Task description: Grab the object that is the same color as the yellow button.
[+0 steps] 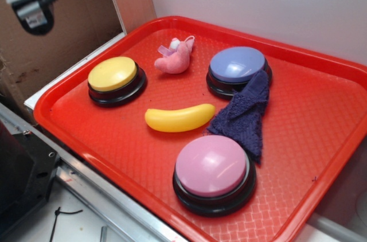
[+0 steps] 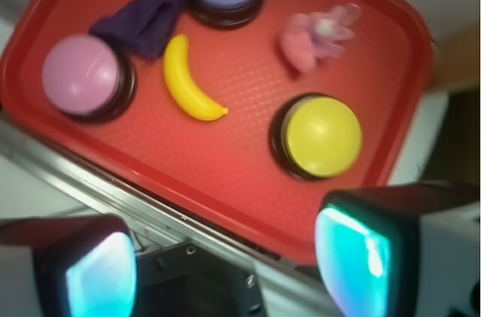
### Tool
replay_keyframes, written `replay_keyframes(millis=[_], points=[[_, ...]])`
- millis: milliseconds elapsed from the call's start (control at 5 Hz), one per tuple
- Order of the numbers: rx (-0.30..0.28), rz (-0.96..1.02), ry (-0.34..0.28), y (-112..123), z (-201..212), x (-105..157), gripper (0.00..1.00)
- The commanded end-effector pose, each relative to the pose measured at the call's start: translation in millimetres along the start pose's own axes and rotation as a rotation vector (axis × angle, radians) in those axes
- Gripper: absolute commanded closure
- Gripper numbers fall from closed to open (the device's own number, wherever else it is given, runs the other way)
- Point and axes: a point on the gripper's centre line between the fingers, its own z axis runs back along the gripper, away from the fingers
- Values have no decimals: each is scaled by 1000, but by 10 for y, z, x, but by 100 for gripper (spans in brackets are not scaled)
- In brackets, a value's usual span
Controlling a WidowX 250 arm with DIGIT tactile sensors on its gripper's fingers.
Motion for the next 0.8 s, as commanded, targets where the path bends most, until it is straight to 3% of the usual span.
replay_keyframes(millis=[0, 200, 400, 600], points=[[-30, -318, -99, 67, -404, 166, 0], [3, -401, -90, 81, -691, 309, 0], [-14, -479, -93, 15, -907, 437, 0], [-10, -496, -33, -60, -1153, 548, 0]])
